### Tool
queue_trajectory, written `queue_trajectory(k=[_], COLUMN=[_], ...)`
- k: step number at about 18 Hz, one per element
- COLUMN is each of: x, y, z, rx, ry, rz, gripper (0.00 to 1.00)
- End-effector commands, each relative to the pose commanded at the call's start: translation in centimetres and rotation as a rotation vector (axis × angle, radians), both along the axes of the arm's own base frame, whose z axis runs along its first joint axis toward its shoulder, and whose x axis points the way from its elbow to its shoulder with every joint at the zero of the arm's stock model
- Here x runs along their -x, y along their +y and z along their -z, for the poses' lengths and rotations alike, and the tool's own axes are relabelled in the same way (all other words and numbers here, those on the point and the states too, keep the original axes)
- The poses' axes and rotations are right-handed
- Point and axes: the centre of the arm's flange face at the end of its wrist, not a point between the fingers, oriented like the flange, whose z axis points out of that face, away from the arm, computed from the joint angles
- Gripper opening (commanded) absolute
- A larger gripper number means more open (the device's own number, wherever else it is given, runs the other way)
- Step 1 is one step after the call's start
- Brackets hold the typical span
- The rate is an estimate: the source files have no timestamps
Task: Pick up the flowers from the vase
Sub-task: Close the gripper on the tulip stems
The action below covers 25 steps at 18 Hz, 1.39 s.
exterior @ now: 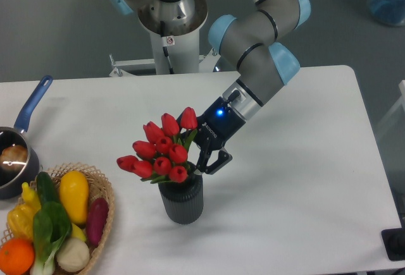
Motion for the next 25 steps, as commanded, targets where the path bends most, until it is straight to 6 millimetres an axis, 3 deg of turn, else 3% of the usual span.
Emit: queue_trajectory(k=[5, 9, 11, 25], x=[0.0, 0.1, 0.1, 0.4], y=[0.0, -0.1, -0.1, -1.0], z=[0.0, 0.0, 0.0, 0.6], rx=[-0.001, 0.001, 0.001, -0.037], ry=[-0.002, -0.006, -0.009, -0.054], rz=[-0.001, -0.004, -0.006, -0.024], gripper=[0.49, 0.47, 0.4, 0.31])
